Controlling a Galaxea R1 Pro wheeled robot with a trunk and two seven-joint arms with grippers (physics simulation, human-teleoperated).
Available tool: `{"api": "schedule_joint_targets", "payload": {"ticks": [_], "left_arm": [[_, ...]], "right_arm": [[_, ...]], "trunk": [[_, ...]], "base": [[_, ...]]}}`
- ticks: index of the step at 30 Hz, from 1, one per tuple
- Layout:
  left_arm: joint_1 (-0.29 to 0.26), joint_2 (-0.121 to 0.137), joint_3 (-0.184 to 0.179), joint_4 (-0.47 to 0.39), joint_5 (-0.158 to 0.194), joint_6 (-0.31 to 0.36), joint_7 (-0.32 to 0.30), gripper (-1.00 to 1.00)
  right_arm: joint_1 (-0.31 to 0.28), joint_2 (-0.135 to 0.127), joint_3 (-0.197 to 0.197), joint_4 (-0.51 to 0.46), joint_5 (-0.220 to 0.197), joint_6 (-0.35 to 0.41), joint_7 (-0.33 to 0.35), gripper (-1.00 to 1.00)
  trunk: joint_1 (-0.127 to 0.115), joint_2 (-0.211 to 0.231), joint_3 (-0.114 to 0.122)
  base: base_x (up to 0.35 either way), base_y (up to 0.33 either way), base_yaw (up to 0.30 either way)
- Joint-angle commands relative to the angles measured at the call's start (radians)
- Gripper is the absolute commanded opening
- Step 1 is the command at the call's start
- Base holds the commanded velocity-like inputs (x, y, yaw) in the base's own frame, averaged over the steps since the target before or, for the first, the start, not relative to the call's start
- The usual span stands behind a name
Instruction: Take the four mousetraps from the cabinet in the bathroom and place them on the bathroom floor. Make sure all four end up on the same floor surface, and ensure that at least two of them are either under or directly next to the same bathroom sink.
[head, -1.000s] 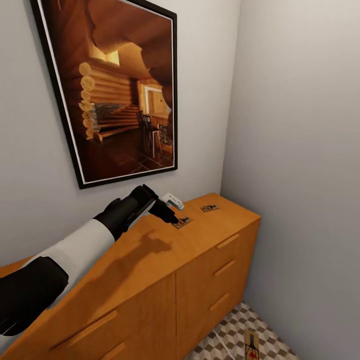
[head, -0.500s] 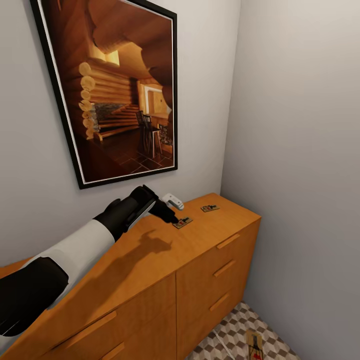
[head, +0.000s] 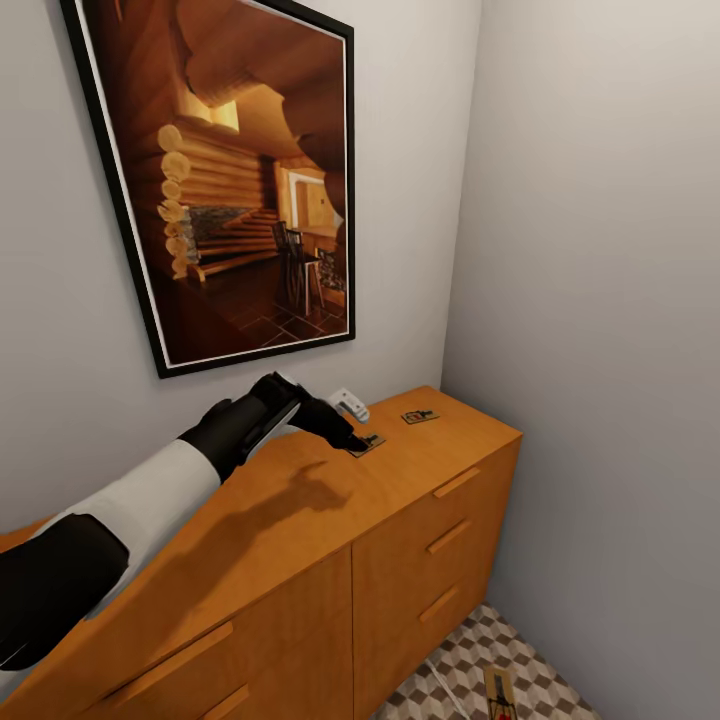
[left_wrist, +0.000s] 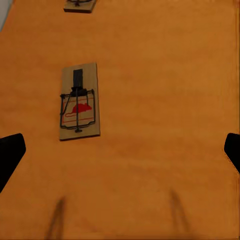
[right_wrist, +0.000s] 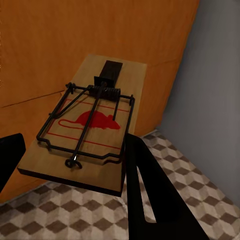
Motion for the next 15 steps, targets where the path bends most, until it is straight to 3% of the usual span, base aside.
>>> {"api": "schedule_joint_targets", "payload": {"ticks": [1,15], "left_arm": [[-0.001,0.005,-0.004,-0.001,0.010,-0.001,-0.008,1.00],[-0.001,0.011,-0.004,0.002,0.011,-0.016,-0.033,1.00]], "right_arm": [[-0.001,0.000,0.007,0.000,0.002,-0.002,-0.008,-1.00],[-0.001,0.000,0.007,0.000,0.002,-0.002,-0.008,-1.00]], "trunk": [[0.000,-0.001,-0.001],[0.000,-0.001,-0.001]], "base": [[0.000,0.000,0.000],[0.000,0.000,0.000]]}}
